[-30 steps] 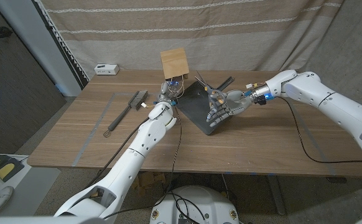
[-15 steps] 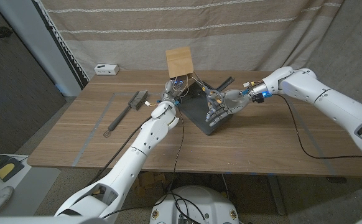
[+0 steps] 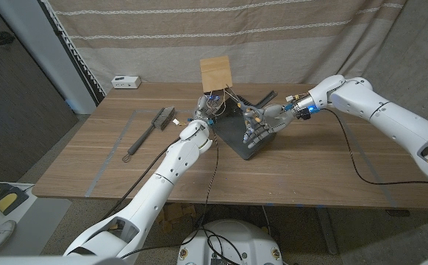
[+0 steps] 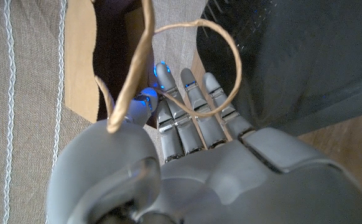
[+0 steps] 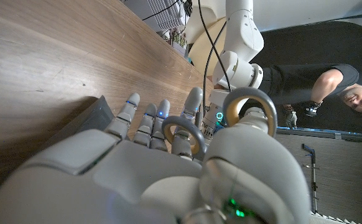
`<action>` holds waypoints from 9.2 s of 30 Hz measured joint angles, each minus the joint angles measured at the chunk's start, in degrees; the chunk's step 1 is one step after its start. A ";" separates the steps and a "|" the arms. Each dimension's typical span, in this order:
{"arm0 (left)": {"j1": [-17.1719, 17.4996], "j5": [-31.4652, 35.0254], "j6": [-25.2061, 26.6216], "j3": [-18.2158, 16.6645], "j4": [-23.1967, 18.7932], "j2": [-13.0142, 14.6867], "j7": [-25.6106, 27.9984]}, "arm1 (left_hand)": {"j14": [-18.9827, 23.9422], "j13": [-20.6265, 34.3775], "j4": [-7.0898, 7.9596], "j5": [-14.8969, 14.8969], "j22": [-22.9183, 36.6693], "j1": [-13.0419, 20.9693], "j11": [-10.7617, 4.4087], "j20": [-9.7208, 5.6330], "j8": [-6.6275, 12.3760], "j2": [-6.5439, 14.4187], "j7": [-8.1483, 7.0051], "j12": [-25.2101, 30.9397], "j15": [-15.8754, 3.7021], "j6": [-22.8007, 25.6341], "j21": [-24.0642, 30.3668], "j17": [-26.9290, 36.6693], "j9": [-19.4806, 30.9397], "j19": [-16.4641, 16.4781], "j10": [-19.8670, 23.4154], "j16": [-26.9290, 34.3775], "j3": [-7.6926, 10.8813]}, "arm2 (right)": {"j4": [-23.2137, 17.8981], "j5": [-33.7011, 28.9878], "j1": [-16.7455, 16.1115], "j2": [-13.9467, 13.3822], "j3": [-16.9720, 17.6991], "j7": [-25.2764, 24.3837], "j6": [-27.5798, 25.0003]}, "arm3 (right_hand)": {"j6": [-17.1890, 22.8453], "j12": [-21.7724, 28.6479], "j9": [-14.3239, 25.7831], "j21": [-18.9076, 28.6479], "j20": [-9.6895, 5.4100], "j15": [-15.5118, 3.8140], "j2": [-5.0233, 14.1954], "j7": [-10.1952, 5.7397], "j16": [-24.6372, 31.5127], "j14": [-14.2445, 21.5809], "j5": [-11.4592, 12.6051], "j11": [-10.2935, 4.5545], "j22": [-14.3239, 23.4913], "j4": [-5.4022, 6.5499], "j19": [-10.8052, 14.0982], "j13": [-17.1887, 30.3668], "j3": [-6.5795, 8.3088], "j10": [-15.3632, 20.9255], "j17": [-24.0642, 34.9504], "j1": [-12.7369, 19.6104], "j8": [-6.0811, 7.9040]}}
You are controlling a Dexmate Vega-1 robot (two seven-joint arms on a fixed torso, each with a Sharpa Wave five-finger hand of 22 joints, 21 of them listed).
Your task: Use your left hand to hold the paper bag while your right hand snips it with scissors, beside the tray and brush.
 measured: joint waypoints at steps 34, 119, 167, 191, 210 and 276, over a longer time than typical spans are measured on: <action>0.71 0.77 0.99 0.91 -1.60 0.82 -0.67 | 1.47 -1.15 -0.32 -0.14 0.01 0.61 0.00 0.00 -0.36 -0.61 0.34 1.27 -0.65 0.35 1.05 -0.01 0.00 -0.62 0.00 0.67 0.32 | 2.48 -1.55 1.19 1.36 -0.89 -0.99 0.87 | -0.19 -0.39 0.24 -0.44 0.00 0.09 -0.01 0.59 0.00 0.53 -0.43 0.29 0.00 0.00 -0.01 -0.01 0.00 -0.11 0.00 -0.48 0.00; 1.01 -1.71 4.05 1.88 -2.81 2.52 -3.64 | 3.29 -4.07 -0.31 -0.57 0.03 1.95 0.00 0.00 0.22 -1.98 0.42 3.69 -1.04 0.42 3.28 -0.14 -1.31 -0.61 0.00 0.38 0.82 | 4.73 -3.17 1.71 1.56 -0.61 -2.08 1.76 | -0.71 -1.33 0.25 -1.41 0.11 0.08 0.20 0.06 0.00 0.52 -1.28 0.40 0.27 0.23 0.52 0.26 0.23 0.40 0.00 -0.71 -0.26; 0.70 -1.93 6.38 3.42 -3.85 4.14 -6.05 | 3.29 -4.32 -0.45 -0.64 -0.26 1.74 0.00 0.11 -0.04 -2.64 0.46 4.69 -1.03 0.81 4.00 -0.12 -1.62 -1.13 0.00 0.39 2.27 | 5.77 -3.20 2.10 1.66 -0.01 -1.58 2.48 | -5.97 -1.14 -6.24 -2.28 0.34 0.30 -0.01 -3.12 -0.39 0.73 -1.50 1.00 0.27 0.48 0.74 0.53 -0.02 0.40 0.13 -2.43 -9.20; 0.98 -1.48 5.66 3.54 -3.62 3.91 -6.39 | 3.28 -4.86 -0.52 -0.46 -0.10 1.82 0.00 -0.10 0.01 -2.57 0.45 5.32 -1.03 0.81 4.44 -0.12 -1.61 -1.33 0.00 0.39 2.31 | 5.48 -2.80 1.73 1.42 0.17 -1.40 2.35 | -5.31 2.30 -13.73 -2.28 -0.63 -2.21 2.05 -2.30 0.78 5.08 -1.94 2.29 0.27 -0.72 2.27 -3.54 1.98 5.72 -0.29 -0.38 -14.90; 1.14 -1.49 5.42 3.48 -3.83 3.96 -6.75 | 3.28 -5.38 -0.53 -0.58 -0.11 1.82 0.00 -0.10 -0.19 -2.56 0.45 6.15 -1.03 0.81 4.66 -0.12 -1.61 -1.33 0.00 0.39 2.30 | 5.17 -2.71 1.56 1.57 0.27 -1.82 1.94 | 9.13 5.43 -19.33 -1.54 -4.21 -2.87 2.24 -3.21 2.70 9.08 -2.65 1.08 0.56 -1.70 6.71 -9.63 5.43 18.37 -0.05 3.08 -15.35; 1.24 -2.47 4.83 3.00 -3.68 4.56 -8.57 | 3.28 -6.45 -0.68 -0.69 -0.24 2.05 0.00 0.11 -0.03 -2.79 0.45 7.25 -1.03 0.82 5.71 -0.12 -1.79 -1.53 0.00 0.39 2.76 | 2.73 0.30 0.44 1.50 1.21 -9.37 -5.37 | 32.52 13.32 -23.64 11.99 -10.69 -1.75 -4.09 -6.89 16.48 29.81 -12.98 1.81 4.65 -4.94 14.53 -22.31 24.73 35.24 7.14 11.48 -28.63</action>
